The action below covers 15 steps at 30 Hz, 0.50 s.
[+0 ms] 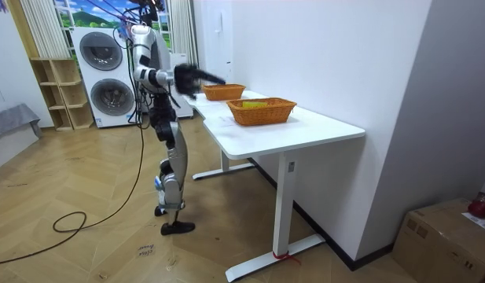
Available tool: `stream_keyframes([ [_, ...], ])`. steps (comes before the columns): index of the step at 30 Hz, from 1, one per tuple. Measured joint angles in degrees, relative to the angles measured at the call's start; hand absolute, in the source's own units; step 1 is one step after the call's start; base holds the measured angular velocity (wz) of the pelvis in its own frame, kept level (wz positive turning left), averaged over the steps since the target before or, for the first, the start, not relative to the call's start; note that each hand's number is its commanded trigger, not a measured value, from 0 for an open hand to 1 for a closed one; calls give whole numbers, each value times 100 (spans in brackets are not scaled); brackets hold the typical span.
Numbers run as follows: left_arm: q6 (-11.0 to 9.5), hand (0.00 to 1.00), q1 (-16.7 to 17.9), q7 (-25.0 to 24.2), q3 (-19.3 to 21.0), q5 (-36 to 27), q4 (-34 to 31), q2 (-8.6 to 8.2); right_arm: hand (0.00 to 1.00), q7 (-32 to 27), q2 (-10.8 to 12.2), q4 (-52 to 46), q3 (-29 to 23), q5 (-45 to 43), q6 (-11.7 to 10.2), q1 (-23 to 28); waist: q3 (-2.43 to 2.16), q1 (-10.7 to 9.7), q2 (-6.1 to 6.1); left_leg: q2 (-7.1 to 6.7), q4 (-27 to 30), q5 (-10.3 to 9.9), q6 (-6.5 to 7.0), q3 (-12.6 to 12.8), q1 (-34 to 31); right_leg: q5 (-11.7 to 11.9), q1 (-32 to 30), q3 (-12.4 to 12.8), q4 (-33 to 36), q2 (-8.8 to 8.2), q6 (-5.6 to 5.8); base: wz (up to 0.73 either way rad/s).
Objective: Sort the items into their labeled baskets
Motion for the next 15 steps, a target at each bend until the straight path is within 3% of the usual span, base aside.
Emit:
stream_keyframes([
  [2, -9, 0, -2, 23, 0, -121, -98, -16, 0, -160, 7, 217, -90, 483, -13, -1, -1, -77, 63, -1, 0, 0, 0, -4, 9, 0, 4, 24, -1, 2, 0, 0],
  [7, -32, 0, 37, 25, 0, -196, -213, -51, 0, -406, 50, 448, -416, 1948, -109, 99, 4, -125, 43, -15, -5, -3, -5, -3, 7, -57, 17, 89, 3, -1, -14, -1],
  [11, -33, 0, 51, 21, -2, -198, -200, -53, 0, -512, 148, 871, -416, 2198, -295, 266, 11, -129, 41, -18, 14, -3, -5, 6, 5, -73, -13, 136, 1, 6, -9, -1],
  [15, -33, 0, 101, 22, 1, -200, -207, -61, 0, -505, 372, 1322, -463, 2348, -297, 396, 4, -124, 65, -24, 10, -3, -5, -4, -9, -95, -69, 142, 20, 4, -7, 0],
])
